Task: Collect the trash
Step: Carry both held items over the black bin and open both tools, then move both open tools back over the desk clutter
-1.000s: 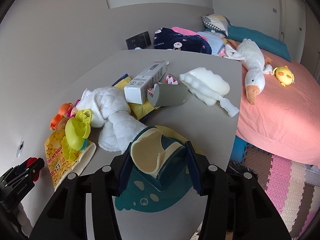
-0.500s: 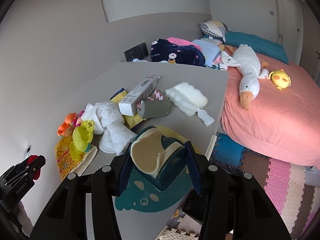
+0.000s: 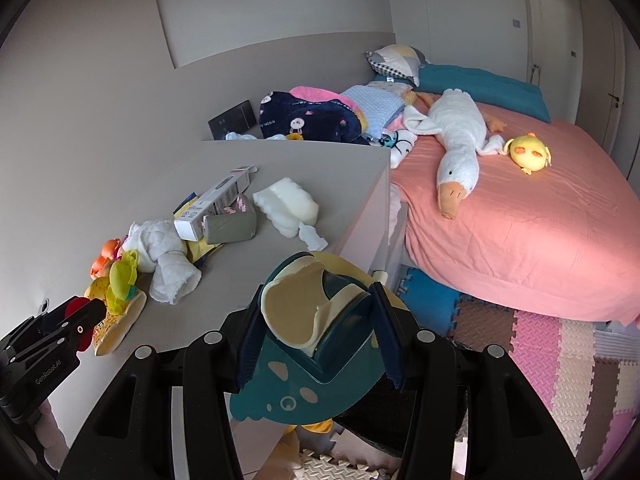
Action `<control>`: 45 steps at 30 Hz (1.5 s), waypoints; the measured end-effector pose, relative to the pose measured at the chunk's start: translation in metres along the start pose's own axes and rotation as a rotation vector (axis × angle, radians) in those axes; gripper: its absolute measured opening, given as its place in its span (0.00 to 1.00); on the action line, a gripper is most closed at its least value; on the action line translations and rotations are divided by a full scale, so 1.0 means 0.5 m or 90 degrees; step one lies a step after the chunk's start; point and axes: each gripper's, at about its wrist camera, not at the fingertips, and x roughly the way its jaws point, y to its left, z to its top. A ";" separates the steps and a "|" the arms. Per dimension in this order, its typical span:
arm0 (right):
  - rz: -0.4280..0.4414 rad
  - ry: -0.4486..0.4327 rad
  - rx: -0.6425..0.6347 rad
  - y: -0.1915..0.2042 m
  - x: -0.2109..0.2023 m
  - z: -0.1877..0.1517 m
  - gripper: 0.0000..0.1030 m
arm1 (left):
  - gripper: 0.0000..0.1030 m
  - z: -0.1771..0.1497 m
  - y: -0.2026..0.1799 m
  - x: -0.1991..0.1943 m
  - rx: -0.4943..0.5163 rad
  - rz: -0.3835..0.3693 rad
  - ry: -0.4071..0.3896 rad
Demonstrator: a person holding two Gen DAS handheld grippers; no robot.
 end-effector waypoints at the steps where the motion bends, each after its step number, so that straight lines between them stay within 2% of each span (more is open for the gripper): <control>1: -0.004 -0.001 0.003 -0.009 -0.003 -0.001 0.50 | 0.46 0.002 -0.013 0.003 0.006 -0.006 0.001; 21: -0.094 0.000 0.072 -0.204 -0.047 -0.017 0.50 | 0.46 0.017 -0.273 0.045 0.125 -0.113 0.037; 26: -0.106 0.018 0.099 -0.256 -0.032 -0.018 0.50 | 0.46 0.013 -0.335 0.067 0.160 -0.130 0.056; 28: -0.108 0.040 0.095 -0.268 -0.015 -0.017 0.50 | 0.46 0.009 -0.357 0.082 0.175 -0.147 0.078; 29: -0.118 0.045 0.097 -0.273 -0.009 -0.016 0.52 | 0.57 0.006 -0.369 0.091 0.184 -0.159 0.093; 30: -0.134 0.042 0.102 -0.280 -0.009 -0.014 0.60 | 0.67 0.004 -0.379 0.098 0.189 -0.161 0.100; 31: -0.146 0.033 0.108 -0.286 -0.012 -0.012 0.64 | 0.82 0.001 -0.388 0.099 0.188 -0.155 0.095; 32: -0.150 0.022 0.112 -0.292 -0.015 -0.010 0.68 | 0.86 -0.002 -0.393 0.098 0.188 -0.147 0.083; 37: -0.156 0.004 0.126 -0.315 -0.026 -0.003 0.68 | 0.86 -0.005 -0.386 0.103 0.184 -0.135 0.077; 45: -0.156 0.019 0.126 -0.305 -0.012 -0.015 0.68 | 0.87 -0.006 -0.357 0.109 0.170 -0.137 0.083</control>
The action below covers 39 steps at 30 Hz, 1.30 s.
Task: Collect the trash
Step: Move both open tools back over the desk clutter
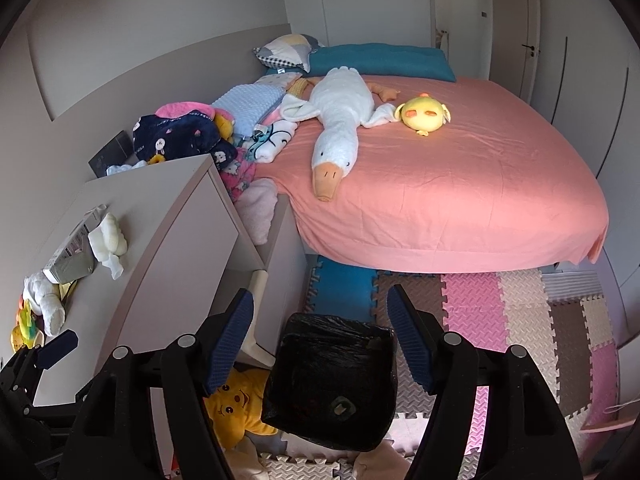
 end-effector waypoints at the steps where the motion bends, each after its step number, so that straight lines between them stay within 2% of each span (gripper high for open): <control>1: 0.000 0.000 -0.005 0.004 0.000 -0.002 0.68 | 0.87 -0.002 0.002 0.000 -0.001 0.001 0.000; 13: 0.030 -0.012 -0.052 0.076 -0.015 -0.014 0.68 | 0.87 -0.022 0.043 -0.052 -0.023 0.009 -0.028; 31: 0.102 -0.022 -0.120 0.273 -0.037 -0.038 0.68 | 0.87 -0.091 0.286 -0.162 -0.124 0.121 -0.065; 39: 0.123 -0.017 -0.163 0.351 -0.031 -0.047 0.68 | 0.88 -0.115 0.367 -0.169 -0.168 0.140 -0.063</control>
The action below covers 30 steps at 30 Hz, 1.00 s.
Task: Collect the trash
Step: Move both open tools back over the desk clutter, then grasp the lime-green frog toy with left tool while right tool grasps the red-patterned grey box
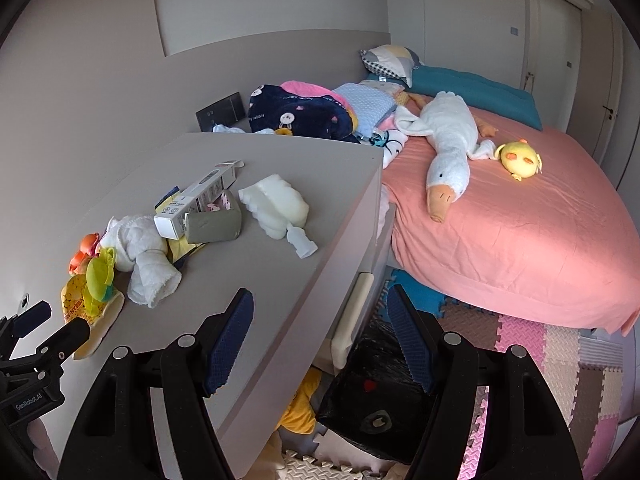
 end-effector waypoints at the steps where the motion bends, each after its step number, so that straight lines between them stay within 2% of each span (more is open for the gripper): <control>1: 0.002 0.000 -0.004 0.007 0.002 0.002 0.68 | 0.88 0.000 0.007 0.002 -0.003 0.002 0.001; 8: 0.017 0.005 -0.021 0.046 0.027 0.016 0.68 | 0.88 0.006 0.052 0.019 -0.017 0.019 0.001; 16: 0.025 0.013 -0.026 0.064 0.064 0.039 0.68 | 0.87 0.037 0.024 0.056 0.052 0.028 -0.014; 20: 0.033 0.016 -0.022 0.064 0.080 0.051 0.68 | 0.74 0.047 0.024 0.091 0.063 0.043 0.000; 30: 0.083 0.032 -0.022 0.094 0.126 0.075 0.68 | 0.73 0.061 0.035 0.143 0.076 0.036 0.026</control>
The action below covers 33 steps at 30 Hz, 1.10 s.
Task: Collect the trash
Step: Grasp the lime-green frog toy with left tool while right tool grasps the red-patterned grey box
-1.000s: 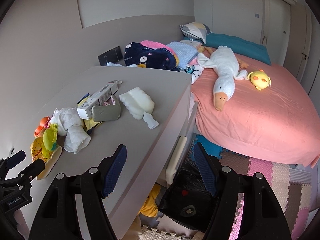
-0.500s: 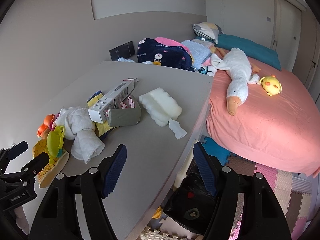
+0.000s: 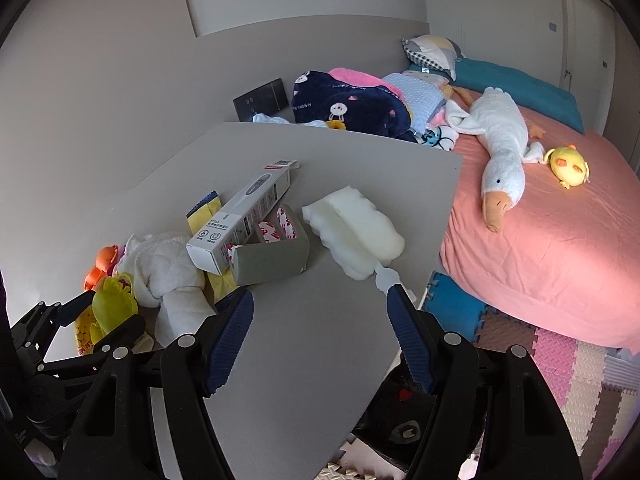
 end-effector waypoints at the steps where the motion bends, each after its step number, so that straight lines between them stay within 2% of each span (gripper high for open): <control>1: 0.001 0.002 -0.002 0.005 0.008 0.003 0.68 | 0.73 0.000 0.002 0.005 0.002 -0.001 0.002; 3: 0.011 0.009 -0.003 0.013 0.024 0.011 0.68 | 0.72 0.001 0.006 0.011 0.003 -0.003 0.002; 4: 0.018 0.012 -0.001 0.016 0.031 0.014 0.68 | 0.66 0.001 0.007 0.012 0.005 0.000 -0.002; 5: 0.026 0.015 0.003 0.019 0.039 0.017 0.68 | 0.54 0.001 0.008 0.011 0.009 0.006 -0.005; 7: 0.041 0.022 0.009 0.026 0.053 0.023 0.68 | 0.43 0.004 0.020 0.011 0.000 -0.001 -0.005; 9: 0.055 0.023 0.012 0.035 0.062 0.028 0.68 | 0.42 0.006 0.035 0.007 -0.017 -0.022 -0.005; 10: 0.057 0.022 0.011 0.041 0.067 0.031 0.68 | 0.38 0.007 0.040 0.004 -0.019 -0.018 -0.008; 11: 0.057 0.022 0.011 0.047 0.072 0.034 0.68 | 0.31 0.008 0.044 0.000 -0.020 -0.017 -0.011; 19: 0.058 0.042 0.038 0.048 0.112 0.038 0.68 | 0.31 0.015 0.069 -0.017 -0.043 -0.036 -0.027; 20: 0.070 0.047 0.044 0.044 0.116 0.034 0.61 | 0.31 0.016 0.072 -0.018 -0.047 -0.038 -0.028; 24: 0.080 0.036 0.053 0.039 0.107 0.029 0.57 | 0.31 0.018 0.082 -0.030 -0.060 -0.040 -0.037; 33: 0.077 -0.008 0.045 0.042 0.040 0.035 0.56 | 0.31 0.027 0.078 -0.054 -0.056 -0.042 -0.057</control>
